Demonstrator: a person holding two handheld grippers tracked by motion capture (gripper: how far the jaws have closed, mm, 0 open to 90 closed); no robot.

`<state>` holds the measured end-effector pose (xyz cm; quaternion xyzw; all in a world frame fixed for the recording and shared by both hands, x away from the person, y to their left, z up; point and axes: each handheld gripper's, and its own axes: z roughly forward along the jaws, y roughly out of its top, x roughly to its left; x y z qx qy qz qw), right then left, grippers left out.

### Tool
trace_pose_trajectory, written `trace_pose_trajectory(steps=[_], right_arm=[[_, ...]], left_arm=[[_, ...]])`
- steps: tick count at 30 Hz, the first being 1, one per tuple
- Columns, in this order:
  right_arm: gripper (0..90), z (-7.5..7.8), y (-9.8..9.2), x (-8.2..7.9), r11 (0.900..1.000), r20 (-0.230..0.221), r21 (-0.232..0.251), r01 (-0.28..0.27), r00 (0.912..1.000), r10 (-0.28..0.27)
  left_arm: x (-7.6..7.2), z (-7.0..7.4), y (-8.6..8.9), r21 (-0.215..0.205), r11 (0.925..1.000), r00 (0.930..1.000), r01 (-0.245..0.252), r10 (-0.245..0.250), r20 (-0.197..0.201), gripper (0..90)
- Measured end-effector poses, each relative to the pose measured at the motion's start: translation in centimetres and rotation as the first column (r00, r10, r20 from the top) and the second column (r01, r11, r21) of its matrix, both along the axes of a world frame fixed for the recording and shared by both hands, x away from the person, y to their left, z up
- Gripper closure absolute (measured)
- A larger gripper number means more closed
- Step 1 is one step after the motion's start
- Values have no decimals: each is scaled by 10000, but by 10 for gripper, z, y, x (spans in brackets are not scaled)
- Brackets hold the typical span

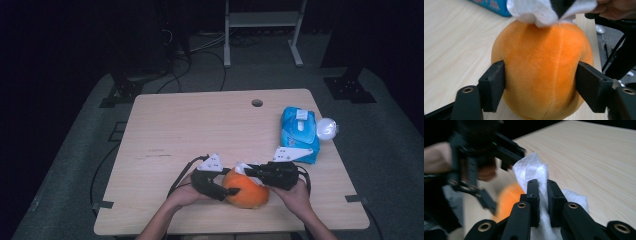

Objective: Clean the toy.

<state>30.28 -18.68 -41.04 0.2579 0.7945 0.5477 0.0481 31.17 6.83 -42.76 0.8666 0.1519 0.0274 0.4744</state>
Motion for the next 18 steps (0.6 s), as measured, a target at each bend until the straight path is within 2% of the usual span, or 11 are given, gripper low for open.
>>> trace_pose_trajectory(steps=[3,6,8,10,11,13,16,18], right_arm=[[812,4,5,-2,9997,120,100,-244,9996,243],[812,2,-1,1,10000,-12,-14,-58,10000,58],[812,-1,-6,4,9999,-98,-91,83,9999,-84],[812,-3,-10,5,9999,-259,27,148,9996,-148],[812,-3,-11,5,9999,-271,32,150,9995,-149],[812,-2,-10,6,9999,-201,-37,164,9997,-164],[812,1,-6,2,9995,6,-249,210,9998,-210],[812,6,-2,-3,9998,174,-201,73,9998,-69]], left_arm=[[-3,3,-4,14,9999,9995,144,-144,278,299],[-1,1,-3,-210,9997,9999,113,-111,71,262],[2,0,-1,-532,9985,9996,-160,147,-253,199],[6,-3,-2,-632,9966,9973,-525,490,-555,107],[8,-6,-3,-709,9958,9948,-575,511,-885,91],[8,-12,-4,-865,9951,9915,-477,367,-1247,124],[5,-9,-5,-857,9952,9953,-479,403,-884,244],[2,-3,-7,-864,9954,9981,-408,367,-488,277]])
